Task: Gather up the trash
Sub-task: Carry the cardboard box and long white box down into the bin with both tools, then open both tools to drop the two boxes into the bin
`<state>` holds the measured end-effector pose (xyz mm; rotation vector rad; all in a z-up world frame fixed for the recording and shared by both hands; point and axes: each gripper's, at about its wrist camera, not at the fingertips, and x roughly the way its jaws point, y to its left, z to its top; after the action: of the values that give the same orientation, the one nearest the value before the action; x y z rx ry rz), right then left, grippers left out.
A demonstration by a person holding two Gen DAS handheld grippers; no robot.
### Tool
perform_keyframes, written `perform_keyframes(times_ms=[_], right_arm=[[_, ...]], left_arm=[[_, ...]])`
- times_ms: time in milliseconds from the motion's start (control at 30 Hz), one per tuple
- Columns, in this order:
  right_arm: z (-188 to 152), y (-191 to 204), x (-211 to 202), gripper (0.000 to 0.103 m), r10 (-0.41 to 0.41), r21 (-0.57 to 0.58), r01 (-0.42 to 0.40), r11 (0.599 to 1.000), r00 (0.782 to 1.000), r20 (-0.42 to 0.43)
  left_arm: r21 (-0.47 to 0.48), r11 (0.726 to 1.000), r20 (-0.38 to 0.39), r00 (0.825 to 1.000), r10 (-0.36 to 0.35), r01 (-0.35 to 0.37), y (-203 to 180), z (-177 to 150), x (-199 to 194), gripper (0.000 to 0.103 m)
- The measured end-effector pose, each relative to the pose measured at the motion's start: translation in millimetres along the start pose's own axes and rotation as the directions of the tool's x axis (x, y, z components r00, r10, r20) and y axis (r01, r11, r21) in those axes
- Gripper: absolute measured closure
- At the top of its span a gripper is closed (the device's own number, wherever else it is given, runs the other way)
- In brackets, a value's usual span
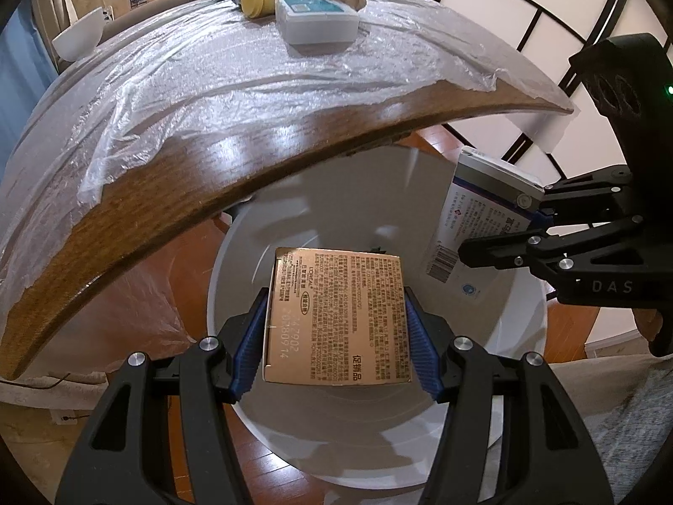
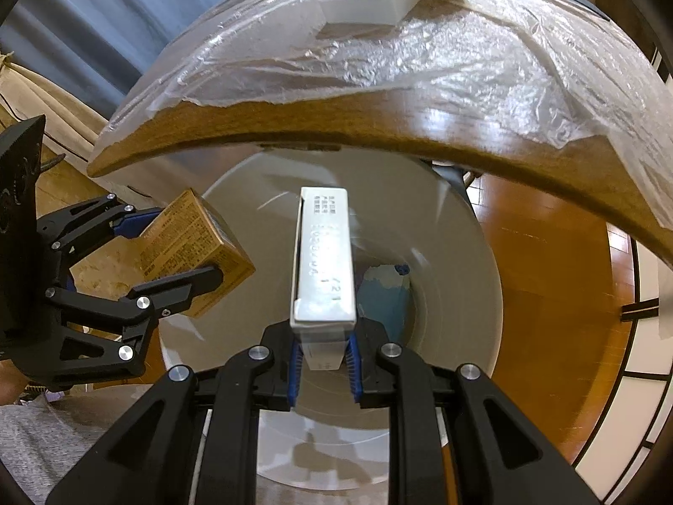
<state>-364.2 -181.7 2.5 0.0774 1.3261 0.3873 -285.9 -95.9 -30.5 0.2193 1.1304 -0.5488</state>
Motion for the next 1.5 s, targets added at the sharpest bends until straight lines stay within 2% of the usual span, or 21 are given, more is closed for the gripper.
perform_keyframes(times_ms=[667, 1133, 1200, 1267, 1300, 1500], right_arm=[[-1.9, 2.0, 33.3, 0.085, -0.015, 0.004, 0.015, 1.0, 0.999, -0.039], [-4.5, -5.6, 40.8, 0.084, -0.019, 0.02, 0.02, 1.0, 0.998, -0.056], [-4.2, -6.8, 41.4, 0.074, -0.025, 0.028, 0.027, 0.999, 0.998, -0.058], [-4.1, -7.0, 37.9, 0.031, -0.043, 0.033, 0.044, 0.998, 0.998, -0.037], [-4.7, -6.8, 34.2, 0.025, -0.051, 0.037, 0.052, 0.998, 0.998, -0.023], [-4.3, -13.3, 14.9, 0.023, -0.043, 0.067, 0.042, 0.997, 0.999, 0.016]], left_arm=[[-0.003, 0.999, -0.042, 0.999, 0.032, -0.033, -1.6, 2.5, 32.9, 0.043], [-0.005, 1.0, -0.051, 0.999, 0.017, -0.017, 3.0, 3.8, 38.4, 0.042], [-0.009, 1.0, -0.058, 0.998, 0.009, -0.01, 3.5, 4.3, 39.4, 0.04], [-0.019, 1.0, -0.058, 0.998, 0.016, -0.017, 3.9, 4.5, 39.1, 0.027], [-0.028, 0.999, -0.05, 0.999, 0.018, -0.02, 5.3, 5.0, 38.2, 0.022], [-0.056, 0.998, -0.033, 0.999, 0.006, -0.008, 8.8, 7.7, 25.9, 0.021]])
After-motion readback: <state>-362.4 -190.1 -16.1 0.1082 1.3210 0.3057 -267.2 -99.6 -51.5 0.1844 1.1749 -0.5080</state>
